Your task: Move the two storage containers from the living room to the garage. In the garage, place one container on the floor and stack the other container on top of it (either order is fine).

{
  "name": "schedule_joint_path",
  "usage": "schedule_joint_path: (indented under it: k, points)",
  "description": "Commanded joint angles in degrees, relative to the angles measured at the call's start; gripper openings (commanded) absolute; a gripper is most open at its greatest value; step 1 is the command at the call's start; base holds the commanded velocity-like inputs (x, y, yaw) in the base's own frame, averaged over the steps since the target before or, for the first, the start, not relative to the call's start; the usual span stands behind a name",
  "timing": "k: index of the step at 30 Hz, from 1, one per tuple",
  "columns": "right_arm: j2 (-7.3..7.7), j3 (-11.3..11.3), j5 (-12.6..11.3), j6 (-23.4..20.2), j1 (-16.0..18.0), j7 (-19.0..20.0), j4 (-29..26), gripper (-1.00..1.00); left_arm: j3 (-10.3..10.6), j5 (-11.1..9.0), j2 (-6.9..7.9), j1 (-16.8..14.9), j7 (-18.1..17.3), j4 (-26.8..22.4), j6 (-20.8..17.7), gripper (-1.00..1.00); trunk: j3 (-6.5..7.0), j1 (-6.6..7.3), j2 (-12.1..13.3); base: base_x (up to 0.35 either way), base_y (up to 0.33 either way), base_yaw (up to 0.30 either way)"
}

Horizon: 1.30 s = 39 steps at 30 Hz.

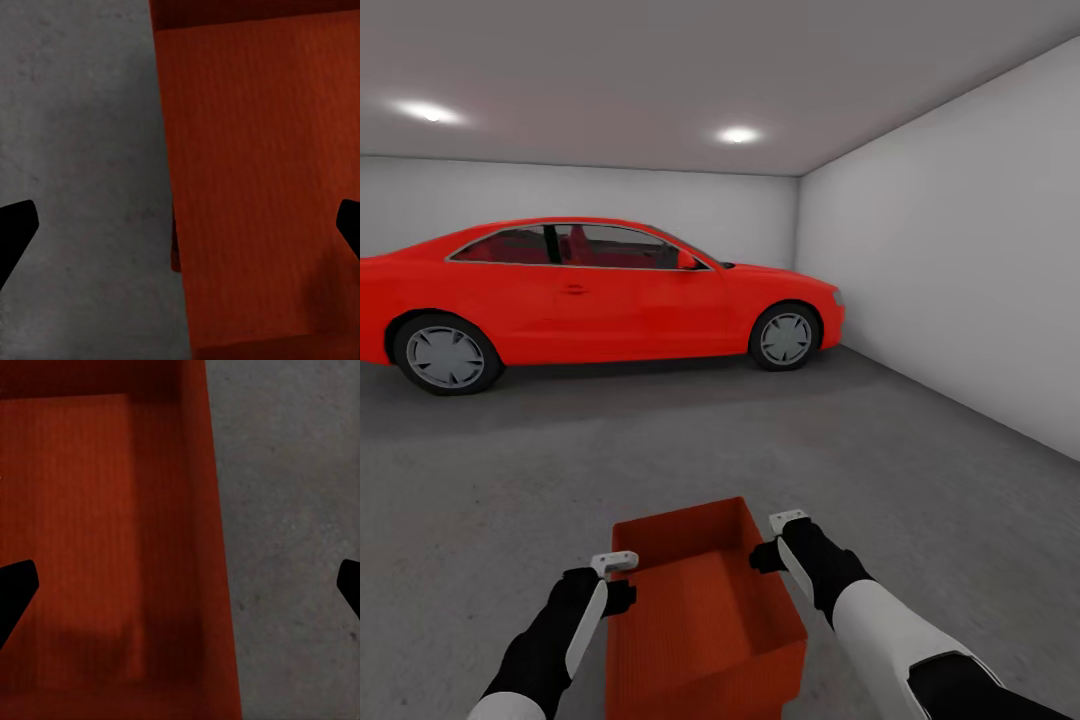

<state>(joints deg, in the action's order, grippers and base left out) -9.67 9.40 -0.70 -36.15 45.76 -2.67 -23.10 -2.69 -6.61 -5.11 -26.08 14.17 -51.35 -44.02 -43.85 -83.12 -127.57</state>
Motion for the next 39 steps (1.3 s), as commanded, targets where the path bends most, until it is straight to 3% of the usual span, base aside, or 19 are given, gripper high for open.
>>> schedule_joint_path:
  k: [1,39]
  points:
    - [0.02,0.4,-0.1,-0.3,0.0,-0.2,-0.1,1.0,-0.1,-0.6,-0.02,0.0,0.4,-0.2,-0.3,1.0,-0.07,0.01,0.0,0.0,0.0,0.0]
    - [-0.33,0.5,-0.1,-0.3,0.0,-0.2,0.2,1.0,0.0,-0.7,-0.25,0.0,0.2,0.4,-0.6,1.0,-0.07,0.01,0.0,0.0,0.0,0.0]
